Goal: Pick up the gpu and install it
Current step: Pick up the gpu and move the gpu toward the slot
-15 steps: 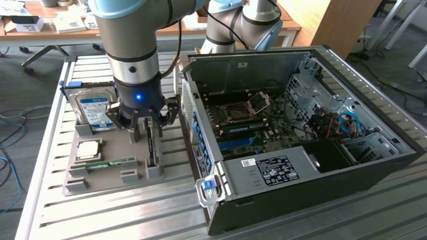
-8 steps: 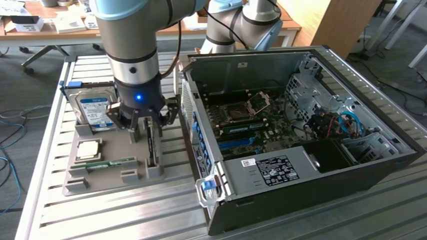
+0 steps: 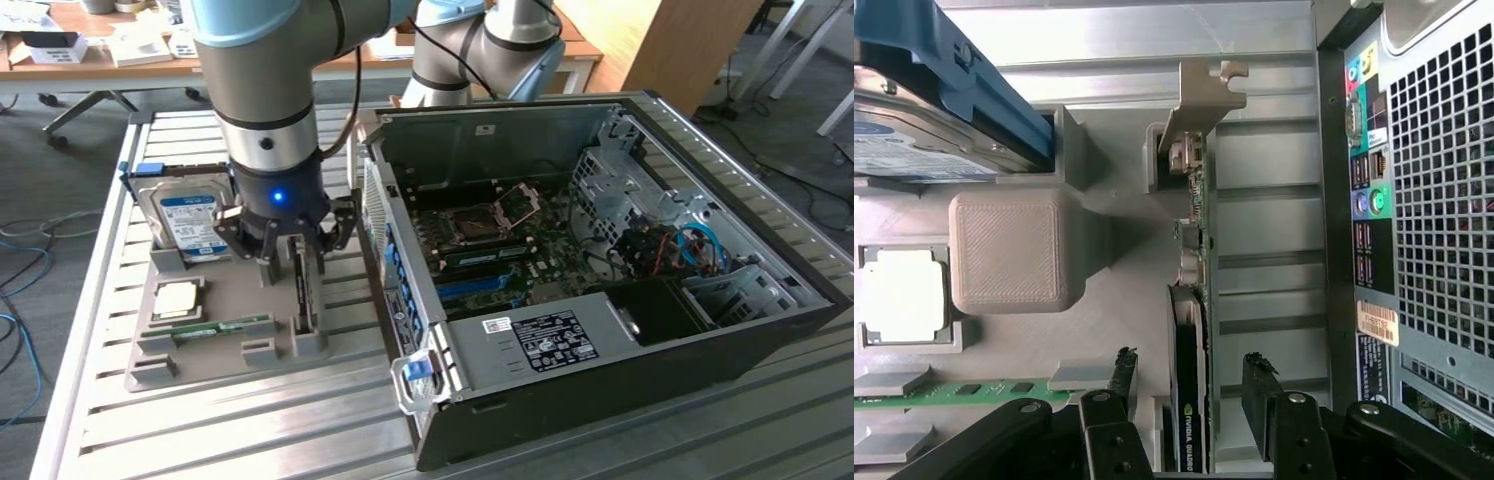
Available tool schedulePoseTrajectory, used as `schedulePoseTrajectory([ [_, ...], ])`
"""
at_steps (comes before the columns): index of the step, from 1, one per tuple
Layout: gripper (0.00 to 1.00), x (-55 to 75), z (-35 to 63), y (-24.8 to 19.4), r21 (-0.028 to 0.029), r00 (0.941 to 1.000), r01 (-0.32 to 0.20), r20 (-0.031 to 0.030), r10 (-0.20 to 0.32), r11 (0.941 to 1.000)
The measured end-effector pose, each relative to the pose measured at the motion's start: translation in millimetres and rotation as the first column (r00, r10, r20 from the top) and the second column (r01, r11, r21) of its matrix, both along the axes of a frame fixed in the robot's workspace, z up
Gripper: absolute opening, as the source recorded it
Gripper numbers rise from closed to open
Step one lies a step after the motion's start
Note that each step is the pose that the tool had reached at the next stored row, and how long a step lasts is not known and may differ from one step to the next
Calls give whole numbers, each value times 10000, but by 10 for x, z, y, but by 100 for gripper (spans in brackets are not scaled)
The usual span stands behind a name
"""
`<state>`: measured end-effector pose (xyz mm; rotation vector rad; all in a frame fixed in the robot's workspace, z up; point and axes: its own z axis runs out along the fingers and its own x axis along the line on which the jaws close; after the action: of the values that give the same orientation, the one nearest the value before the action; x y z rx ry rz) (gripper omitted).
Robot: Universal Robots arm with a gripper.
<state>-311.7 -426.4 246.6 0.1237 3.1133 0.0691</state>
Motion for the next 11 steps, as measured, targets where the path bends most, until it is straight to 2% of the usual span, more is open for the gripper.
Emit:
schedulePoseTrajectory([
  [11,55,0,-115,9,4,10000,12,0,-12,10000],
])
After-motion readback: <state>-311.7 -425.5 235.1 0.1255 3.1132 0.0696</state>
